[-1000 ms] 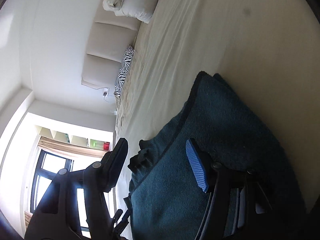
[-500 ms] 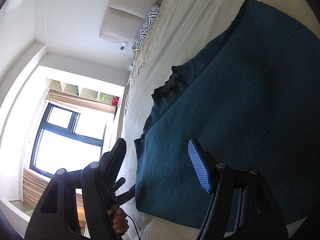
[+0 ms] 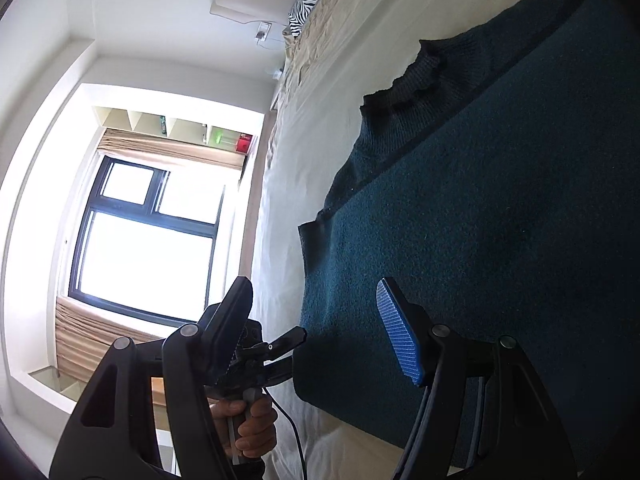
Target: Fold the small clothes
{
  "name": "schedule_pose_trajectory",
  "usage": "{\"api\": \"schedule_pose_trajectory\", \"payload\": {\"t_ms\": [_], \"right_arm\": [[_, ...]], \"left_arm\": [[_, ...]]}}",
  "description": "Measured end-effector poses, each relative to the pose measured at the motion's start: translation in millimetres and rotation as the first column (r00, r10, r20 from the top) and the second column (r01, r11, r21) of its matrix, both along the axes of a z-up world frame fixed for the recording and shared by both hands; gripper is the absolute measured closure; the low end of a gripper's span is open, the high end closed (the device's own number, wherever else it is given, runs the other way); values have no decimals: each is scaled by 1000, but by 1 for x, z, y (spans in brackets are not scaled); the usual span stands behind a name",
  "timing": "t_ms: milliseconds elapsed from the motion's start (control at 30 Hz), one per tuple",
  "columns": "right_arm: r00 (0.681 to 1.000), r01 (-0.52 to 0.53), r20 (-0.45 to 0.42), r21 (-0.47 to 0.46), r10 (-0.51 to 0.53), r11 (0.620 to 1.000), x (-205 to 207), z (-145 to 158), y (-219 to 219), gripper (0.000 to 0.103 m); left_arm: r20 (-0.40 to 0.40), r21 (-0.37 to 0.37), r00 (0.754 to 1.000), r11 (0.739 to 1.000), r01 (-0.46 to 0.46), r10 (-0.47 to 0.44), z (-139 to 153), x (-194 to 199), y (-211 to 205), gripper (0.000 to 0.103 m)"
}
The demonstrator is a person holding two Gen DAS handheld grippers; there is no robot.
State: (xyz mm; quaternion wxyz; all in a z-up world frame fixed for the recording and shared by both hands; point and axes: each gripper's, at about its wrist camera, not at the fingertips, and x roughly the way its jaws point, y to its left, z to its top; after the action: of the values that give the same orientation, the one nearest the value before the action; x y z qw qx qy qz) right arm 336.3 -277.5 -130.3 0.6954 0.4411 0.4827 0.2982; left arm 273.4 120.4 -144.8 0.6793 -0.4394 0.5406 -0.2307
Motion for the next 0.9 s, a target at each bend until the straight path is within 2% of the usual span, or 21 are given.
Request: {"api": "schedule_pose_trajectory", "payload": {"t_ms": [33, 67, 167, 267, 433, 533, 633, 767, 900], "right_arm": [[1000, -29, -8, -7, 29, 1000, 4, -2, 10, 39], [998, -54, -15, -16, 54, 998, 9, -5, 20, 39], [994, -100, -39, -36, 98, 994, 19, -14, 43, 39], [992, -100, -79, -88, 93, 991, 28, -32, 52, 41], [994, -92, -54, -7, 92, 996, 29, -40, 49, 40], [997, -39, -65, 104, 46, 994, 28, -41, 27, 40], [998, 33, -52, 152, -25, 988, 22, -35, -13, 34], [993, 114, -35, 217, -109, 970, 13, -24, -77, 31], [982, 187, -31, 256, -186, 948, 2, -15, -141, 28]], "left_arm": [[0, -5, 1000, 1000, -6, 6, -3, -2, 3, 79], [-1, -16, 1000, 1000, -12, 11, -6, -3, 5, 82], [16, -33, 1000, 999, -18, 19, -7, -5, 9, 85], [24, -34, 999, 999, -25, 26, -5, -7, 10, 86], [62, -10, 998, 1000, -27, 28, 17, -6, 2, 86], [117, 23, 993, 1000, -7, 4, 47, -3, -14, 87], [180, 66, 982, 997, 38, -49, 83, 1, -46, 87], [245, 110, 959, 987, 116, -140, 119, 7, -114, 87], [274, 120, 929, 967, 225, -250, 126, 13, -201, 87]]}}
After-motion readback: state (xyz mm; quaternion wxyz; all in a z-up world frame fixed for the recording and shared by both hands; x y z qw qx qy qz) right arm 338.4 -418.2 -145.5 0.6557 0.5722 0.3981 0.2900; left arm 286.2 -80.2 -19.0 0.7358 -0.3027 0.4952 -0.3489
